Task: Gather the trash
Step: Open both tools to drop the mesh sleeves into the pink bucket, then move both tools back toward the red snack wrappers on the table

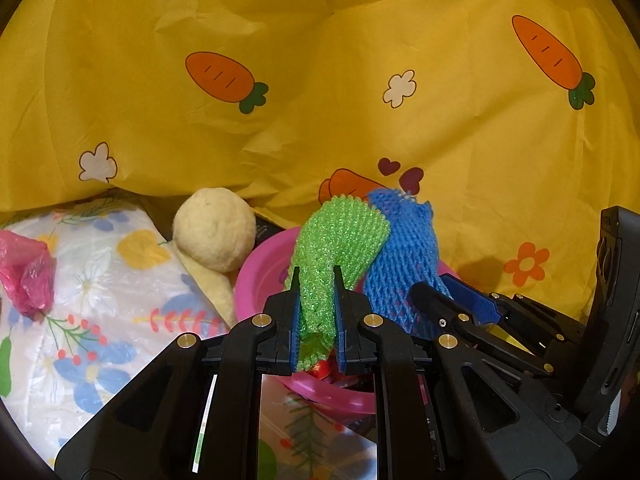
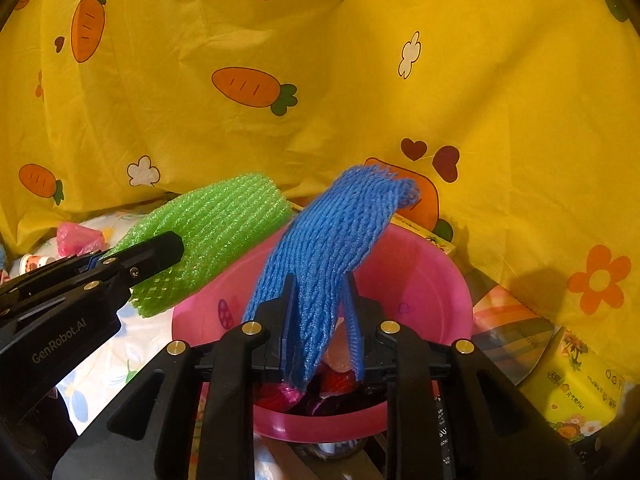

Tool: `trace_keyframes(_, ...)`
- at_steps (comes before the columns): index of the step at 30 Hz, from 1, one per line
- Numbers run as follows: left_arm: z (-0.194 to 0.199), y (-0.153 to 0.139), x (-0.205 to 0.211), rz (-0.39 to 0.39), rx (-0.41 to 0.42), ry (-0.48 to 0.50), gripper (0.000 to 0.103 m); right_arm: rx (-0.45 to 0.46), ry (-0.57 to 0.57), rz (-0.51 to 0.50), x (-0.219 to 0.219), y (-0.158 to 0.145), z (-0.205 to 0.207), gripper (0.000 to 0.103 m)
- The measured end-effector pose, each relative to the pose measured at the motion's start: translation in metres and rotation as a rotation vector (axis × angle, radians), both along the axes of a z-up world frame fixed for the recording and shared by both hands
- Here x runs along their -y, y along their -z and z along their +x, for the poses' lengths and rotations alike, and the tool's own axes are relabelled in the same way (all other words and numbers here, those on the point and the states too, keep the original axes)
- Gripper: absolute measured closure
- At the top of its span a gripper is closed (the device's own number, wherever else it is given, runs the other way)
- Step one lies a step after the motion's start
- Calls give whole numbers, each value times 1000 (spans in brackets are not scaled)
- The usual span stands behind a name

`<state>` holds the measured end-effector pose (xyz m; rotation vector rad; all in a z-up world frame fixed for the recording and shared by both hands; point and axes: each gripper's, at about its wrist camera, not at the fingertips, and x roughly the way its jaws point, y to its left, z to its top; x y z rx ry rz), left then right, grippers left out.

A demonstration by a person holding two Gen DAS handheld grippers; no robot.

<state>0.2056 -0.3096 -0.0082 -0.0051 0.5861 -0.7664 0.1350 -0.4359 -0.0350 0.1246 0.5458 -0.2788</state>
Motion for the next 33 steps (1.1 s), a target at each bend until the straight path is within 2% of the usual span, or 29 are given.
trace_keyframes(2,1,2,1,-5,-12,9,90,-3,3,2,1,1,0,74)
trace_keyframes(5,4,6,0,-14,-36,15,82,-1,18,4,4,2,-1,65)
trace_keyframes(7,5,8,-1,-16,-36,4,64,3,32,5,6,2,-2,58)
trace_keyframes(8,4,8,-3,-17,-30,-3,47,6,39,6,7,2,-3,52)
trace_keyframes(12,4,10,-10,-25,-23,-21,27,13,64,2,11,2,-5,43)
trace_keyframes(21,1,8,-45,-35,-5,-133,10,25,96,-11,8,3,-12,20)
trace_keyframes(26,-8,5,-67,-14,23,-205,7,41,98,-24,-1,0,-18,15)
trace_keyframes(33,-30,4,-93,23,68,-265,6,63,115,-53,-23,-4,-31,14)
